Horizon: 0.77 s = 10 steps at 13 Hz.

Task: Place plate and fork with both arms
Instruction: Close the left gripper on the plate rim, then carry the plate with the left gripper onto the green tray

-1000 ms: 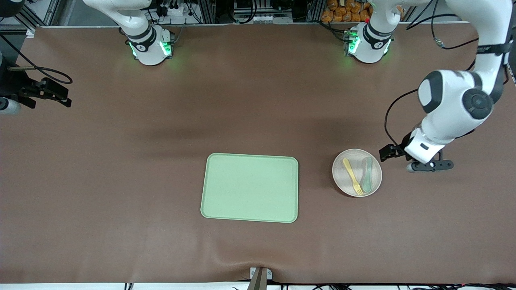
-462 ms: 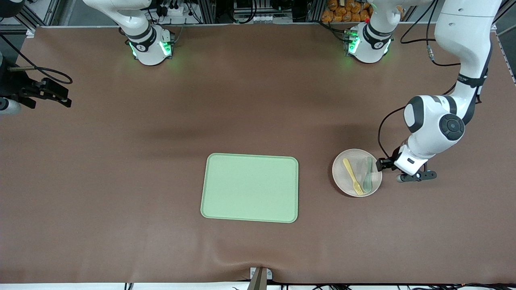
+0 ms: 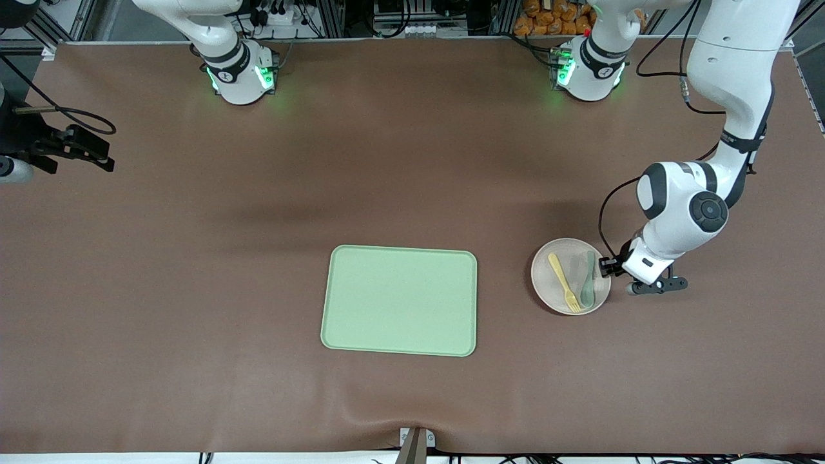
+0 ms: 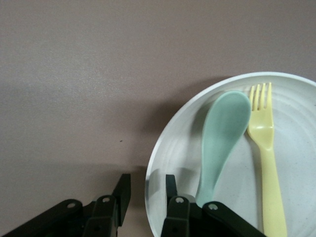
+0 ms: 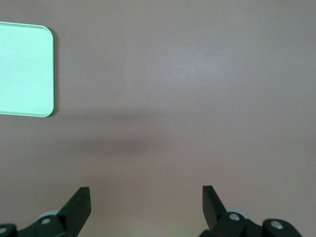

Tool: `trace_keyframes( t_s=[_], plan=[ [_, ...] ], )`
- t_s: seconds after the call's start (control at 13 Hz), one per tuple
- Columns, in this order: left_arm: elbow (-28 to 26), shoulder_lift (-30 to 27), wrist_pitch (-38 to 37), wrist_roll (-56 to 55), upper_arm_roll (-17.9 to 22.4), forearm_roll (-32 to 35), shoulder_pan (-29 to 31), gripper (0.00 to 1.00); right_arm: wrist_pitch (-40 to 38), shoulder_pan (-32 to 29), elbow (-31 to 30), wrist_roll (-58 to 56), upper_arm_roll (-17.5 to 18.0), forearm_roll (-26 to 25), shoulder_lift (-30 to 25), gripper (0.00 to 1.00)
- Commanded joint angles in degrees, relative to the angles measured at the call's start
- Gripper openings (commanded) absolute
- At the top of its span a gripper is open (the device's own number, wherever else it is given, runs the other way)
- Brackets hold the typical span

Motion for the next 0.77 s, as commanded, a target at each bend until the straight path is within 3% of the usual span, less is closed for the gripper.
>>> trace_keyframes(
  t_s=[0.0, 0.23, 0.54, 0.69],
  plan=[
    [1.33, 1.09, 0.63, -1.04, 0.0, 0.23, -0.37, 0.24, 0.39, -1.47, -0.15, -0.57, 1.35, -1.01, -0.03, 1.0],
    [1.85, 2.32, 0.63, -2.0, -0.09, -0.12, -0.72, 0.0, 0.39, -1.38, -0.15, -0.57, 1.35, -1.01, -0.03, 1.0],
    [3.43, 2.07, 0.54, -4.29, -0.53, -0.3, -2.13, 0.0, 0.48, -1.29, -0.24, -0.57, 1.35, -1.01, 0.49, 1.0],
    [6.06, 0.92, -1.38, -8.93, -2.8, -0.3, -2.75, 0.0, 1.7, -1.38, -0.41, -0.57, 1.35, -0.84, 1.55, 1.0]
  ],
)
